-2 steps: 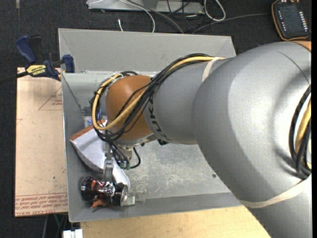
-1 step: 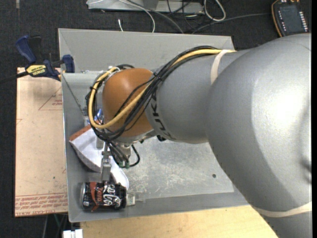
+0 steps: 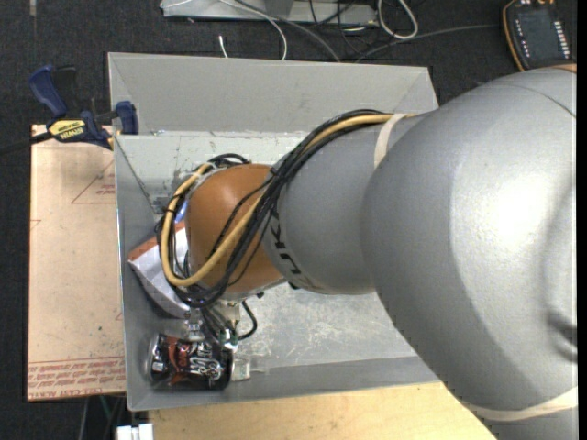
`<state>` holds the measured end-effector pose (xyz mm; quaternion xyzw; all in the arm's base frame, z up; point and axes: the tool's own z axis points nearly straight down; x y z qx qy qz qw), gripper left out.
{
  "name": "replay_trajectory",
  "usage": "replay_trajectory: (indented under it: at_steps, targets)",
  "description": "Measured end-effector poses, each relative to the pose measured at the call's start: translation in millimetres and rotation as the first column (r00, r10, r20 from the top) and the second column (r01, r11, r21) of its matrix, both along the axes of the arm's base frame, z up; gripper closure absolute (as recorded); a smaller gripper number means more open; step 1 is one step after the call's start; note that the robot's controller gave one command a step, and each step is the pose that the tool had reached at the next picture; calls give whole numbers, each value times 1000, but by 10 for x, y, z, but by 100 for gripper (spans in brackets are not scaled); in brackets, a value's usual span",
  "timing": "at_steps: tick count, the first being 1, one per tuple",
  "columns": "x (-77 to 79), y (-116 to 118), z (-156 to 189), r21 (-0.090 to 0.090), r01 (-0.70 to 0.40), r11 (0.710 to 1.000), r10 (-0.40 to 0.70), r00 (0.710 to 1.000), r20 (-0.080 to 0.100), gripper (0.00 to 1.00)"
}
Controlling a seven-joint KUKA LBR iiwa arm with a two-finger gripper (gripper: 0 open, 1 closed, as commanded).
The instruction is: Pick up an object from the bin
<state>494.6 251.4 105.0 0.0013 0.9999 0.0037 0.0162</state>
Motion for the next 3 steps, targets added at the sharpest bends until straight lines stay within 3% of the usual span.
replay_trajectory:
  at_steps: [1,2,3]
  targets:
    - [84,-33,-52,1,113,994,-113,994,-11,0]
    - [77,-133,-229,5,-105,994,104,993,57,100]
    - [77,-133,-228,5,-105,994,104,993,57,100]
